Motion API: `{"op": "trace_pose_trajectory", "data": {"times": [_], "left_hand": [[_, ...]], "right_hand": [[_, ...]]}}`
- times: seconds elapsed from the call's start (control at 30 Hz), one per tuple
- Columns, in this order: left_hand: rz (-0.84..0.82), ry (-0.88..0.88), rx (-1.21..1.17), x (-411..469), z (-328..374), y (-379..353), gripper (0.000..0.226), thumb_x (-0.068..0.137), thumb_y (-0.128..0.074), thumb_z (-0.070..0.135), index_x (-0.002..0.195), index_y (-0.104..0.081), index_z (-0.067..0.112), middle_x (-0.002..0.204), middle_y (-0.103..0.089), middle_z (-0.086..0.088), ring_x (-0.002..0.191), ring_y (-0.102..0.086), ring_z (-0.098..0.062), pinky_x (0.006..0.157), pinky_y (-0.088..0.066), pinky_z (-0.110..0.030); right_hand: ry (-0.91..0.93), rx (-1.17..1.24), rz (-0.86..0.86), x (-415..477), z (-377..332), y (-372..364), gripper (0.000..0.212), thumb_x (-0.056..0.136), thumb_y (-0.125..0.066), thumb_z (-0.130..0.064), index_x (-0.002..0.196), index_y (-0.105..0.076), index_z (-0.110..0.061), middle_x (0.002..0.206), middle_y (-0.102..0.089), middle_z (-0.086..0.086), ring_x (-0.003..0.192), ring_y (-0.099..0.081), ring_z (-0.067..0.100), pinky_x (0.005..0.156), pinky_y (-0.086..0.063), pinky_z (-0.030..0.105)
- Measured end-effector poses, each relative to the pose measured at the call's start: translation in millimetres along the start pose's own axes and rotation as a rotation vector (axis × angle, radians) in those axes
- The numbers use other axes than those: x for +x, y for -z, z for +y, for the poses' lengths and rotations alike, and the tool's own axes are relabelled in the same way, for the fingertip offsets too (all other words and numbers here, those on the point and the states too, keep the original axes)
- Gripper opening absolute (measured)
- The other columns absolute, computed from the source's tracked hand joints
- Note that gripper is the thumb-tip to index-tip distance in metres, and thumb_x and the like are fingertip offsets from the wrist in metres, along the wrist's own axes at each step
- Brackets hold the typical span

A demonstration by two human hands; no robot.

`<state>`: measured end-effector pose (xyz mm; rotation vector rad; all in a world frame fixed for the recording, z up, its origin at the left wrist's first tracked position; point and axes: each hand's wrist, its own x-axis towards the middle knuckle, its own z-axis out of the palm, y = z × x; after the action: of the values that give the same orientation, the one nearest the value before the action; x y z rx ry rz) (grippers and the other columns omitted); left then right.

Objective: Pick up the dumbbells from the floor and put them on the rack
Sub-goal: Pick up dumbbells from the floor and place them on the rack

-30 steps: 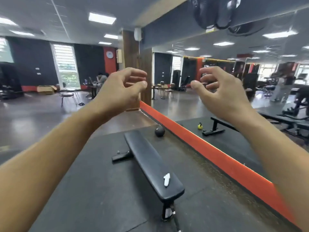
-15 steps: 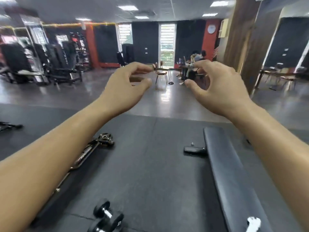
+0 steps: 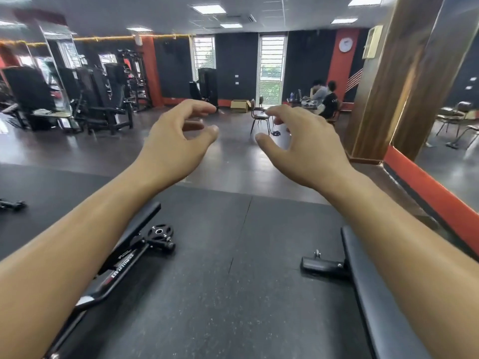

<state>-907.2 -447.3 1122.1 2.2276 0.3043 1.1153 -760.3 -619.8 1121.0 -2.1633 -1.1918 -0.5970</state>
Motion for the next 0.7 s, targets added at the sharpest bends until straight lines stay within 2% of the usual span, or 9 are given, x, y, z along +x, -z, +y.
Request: {"op": "trace_pose_trajectory", "data": {"times": [0.13, 0.23, 0.37, 0.53, 0.7], "left_hand": [[-0.031, 0.009, 0.011, 65, -40, -30, 0.027, 0.096, -0.067, 0.025, 0.120, -0.061, 0.037, 0.125, -0.064, 0.015, 0.112, -0.062, -0.002, 0.087, -0.043, -0.012], [0.006, 0.024, 0.020, 111, -80, -52, 0.030, 0.096, -0.066, 0.025, 0.125, -0.062, 0.032, 0.127, -0.064, 0.011, 0.112, -0.062, -0.004, 0.090, -0.045, -0.014], [0.035, 0.086, 0.068, 171, -133, -76, 0.031, 0.096, -0.067, 0.028, 0.126, -0.061, 0.032, 0.124, -0.062, 0.016, 0.111, -0.062, -0.005, 0.089, -0.044, -0.012], [0.194, 0.169, 0.154, 244, -187, -86, 0.030, 0.095, -0.067, 0.028, 0.125, -0.061, 0.033, 0.121, -0.062, 0.013, 0.105, -0.061, -0.001, 0.084, -0.044, -0.005], [0.328, 0.294, 0.252, 273, -248, -79, 0.026, 0.096, -0.067, 0.025, 0.120, -0.061, 0.034, 0.112, -0.060, 0.024, 0.105, -0.060, 0.003, 0.088, -0.046, -0.007]], "right_hand": [[-0.004, -0.004, -0.012, 65, 35, -38, 0.051, 0.099, -0.056, -0.052, 0.145, -0.054, -0.032, 0.132, -0.064, -0.004, 0.122, -0.058, 0.025, 0.097, -0.041, 0.037], [0.016, 0.016, -0.021, 118, 61, -79, 0.051, 0.098, -0.057, -0.051, 0.146, -0.054, -0.033, 0.132, -0.064, -0.006, 0.122, -0.058, 0.024, 0.096, -0.040, 0.036], [0.076, 0.073, -0.052, 195, 90, -136, 0.052, 0.097, -0.058, -0.051, 0.145, -0.055, -0.032, 0.132, -0.066, -0.004, 0.120, -0.061, 0.024, 0.095, -0.044, 0.037], [0.226, 0.148, -0.110, 308, 108, -211, 0.052, 0.097, -0.059, -0.051, 0.143, -0.056, -0.027, 0.128, -0.068, -0.001, 0.112, -0.064, 0.023, 0.089, -0.046, 0.034], [0.390, 0.249, -0.211, 382, 86, -304, 0.052, 0.096, -0.059, -0.051, 0.143, -0.057, -0.028, 0.126, -0.069, 0.000, 0.111, -0.064, 0.024, 0.090, -0.052, 0.039]]}}
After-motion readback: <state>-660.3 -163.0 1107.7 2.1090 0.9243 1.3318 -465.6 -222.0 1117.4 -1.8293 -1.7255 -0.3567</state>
